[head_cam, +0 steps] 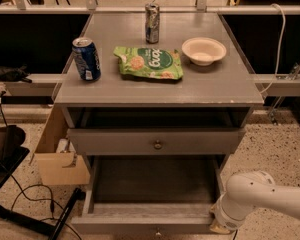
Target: Open middle drawer
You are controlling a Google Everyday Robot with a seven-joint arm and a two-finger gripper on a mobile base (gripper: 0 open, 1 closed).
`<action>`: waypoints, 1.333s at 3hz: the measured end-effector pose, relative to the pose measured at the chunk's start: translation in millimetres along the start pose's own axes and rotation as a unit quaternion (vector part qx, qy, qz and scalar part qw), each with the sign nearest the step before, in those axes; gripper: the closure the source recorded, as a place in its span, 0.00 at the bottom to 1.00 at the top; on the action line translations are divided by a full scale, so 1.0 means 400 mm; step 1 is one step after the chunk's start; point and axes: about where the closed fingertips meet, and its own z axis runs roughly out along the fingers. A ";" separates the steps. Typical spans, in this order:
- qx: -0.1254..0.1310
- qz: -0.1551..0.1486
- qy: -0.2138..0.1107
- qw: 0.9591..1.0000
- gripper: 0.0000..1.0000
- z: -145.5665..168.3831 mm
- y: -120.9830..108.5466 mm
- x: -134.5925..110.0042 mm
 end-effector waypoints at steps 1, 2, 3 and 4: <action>0.000 0.000 0.000 1.000 0.62 0.000 0.000 0.000; 0.000 0.000 0.000 1.000 0.31 0.000 0.000 0.000; 0.000 0.000 0.000 1.000 0.07 -0.001 0.000 0.000; 0.011 -0.008 -0.007 1.000 0.00 -0.064 -0.001 -0.004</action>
Offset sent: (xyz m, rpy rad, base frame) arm 0.0000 0.0000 0.0000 0.0000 0.0000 0.0000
